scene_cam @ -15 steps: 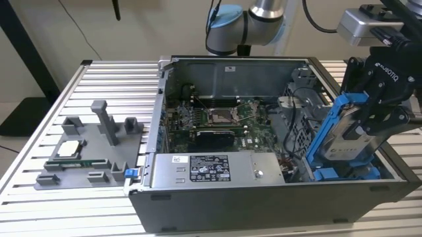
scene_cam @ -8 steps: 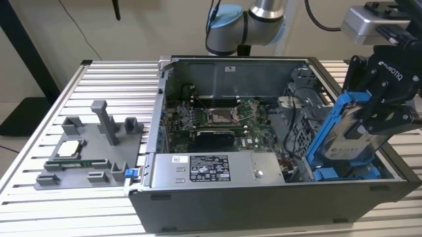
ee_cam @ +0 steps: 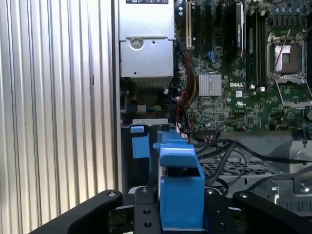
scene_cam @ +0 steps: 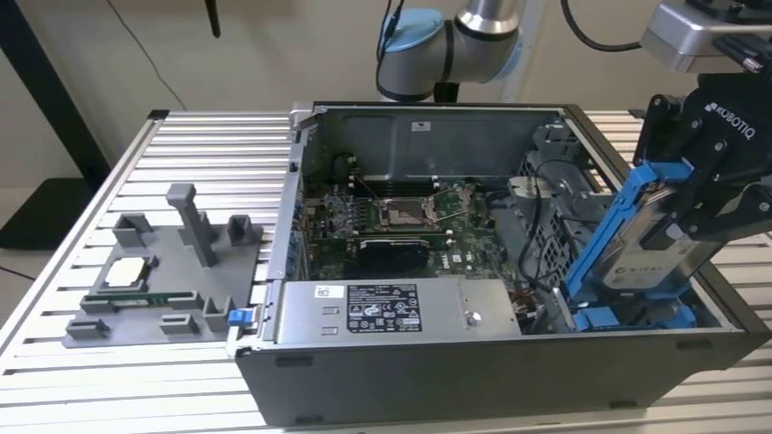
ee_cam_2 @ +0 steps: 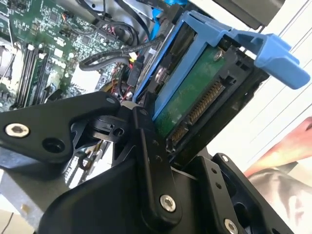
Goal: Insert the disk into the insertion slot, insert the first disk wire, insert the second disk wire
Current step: 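Insert the disk into the insertion slot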
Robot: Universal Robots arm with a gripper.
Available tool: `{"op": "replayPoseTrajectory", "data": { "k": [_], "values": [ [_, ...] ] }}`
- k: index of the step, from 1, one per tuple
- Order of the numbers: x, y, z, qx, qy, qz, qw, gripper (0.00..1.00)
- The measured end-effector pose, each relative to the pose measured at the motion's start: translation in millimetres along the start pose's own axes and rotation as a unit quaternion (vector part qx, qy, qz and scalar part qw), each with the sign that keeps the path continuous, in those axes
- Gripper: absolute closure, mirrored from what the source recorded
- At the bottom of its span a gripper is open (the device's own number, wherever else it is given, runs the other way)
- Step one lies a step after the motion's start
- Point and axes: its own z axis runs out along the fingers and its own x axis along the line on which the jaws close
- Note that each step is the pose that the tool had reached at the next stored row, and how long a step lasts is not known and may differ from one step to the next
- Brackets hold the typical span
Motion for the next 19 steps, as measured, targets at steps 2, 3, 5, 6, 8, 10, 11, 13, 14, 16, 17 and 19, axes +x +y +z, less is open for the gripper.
{"op": "replayPoseTrajectory", "data": {
  "k": [2, 3, 5, 6, 8, 10, 11, 13, 14, 16, 17, 19],
  "values": [
    [0.1, -0.2, 0.2, -0.0011, 0.0003, -0.007, 1.0, 1.0],
    [0.1, -0.2, 0.2, -0.0014, 0.0003, -0.01, 0.9999, 1.0],
    [0.1, -0.1, 0.3, -0.0016, 0.0005, -0.014, 0.9999, 1.0],
    [0.1, 0.2, 0.4, -0.0016, 0.0004, -0.015, 0.9999, 1.0],
    [1.2, 1.7, 0.6, -0.0017, 0.0004, -0.017, 0.9999, 1.0],
    [2.2, 3.2, 0.6, -0.0019, 0.0005, -0.017, 0.9999, 1.0],
    [2.2, 3.3, 0.6, -0.0021, 0.0006, -0.017, 0.9999, 1.0],
    [2.3, 3.3, 0.9, -0.0075, 0.0005, -0.018, 0.9998, 1.0],
    [2.5, 3.3, 0.9, -0.013, 0.0007, -0.019, 0.9997, 1.0],
    [2.8, 3.1, 1.1, -0.0192, 0.0001, -0.02, 0.9996, 1.0],
    [3.2, 2.6, 1.6, -0.0193, -0.0017, -0.021, 0.9996, 1.0],
    [4.1, 0.7, 2.3, -0.0195, -0.0056, -0.021, 0.9996, 1.0]
  ]
}}
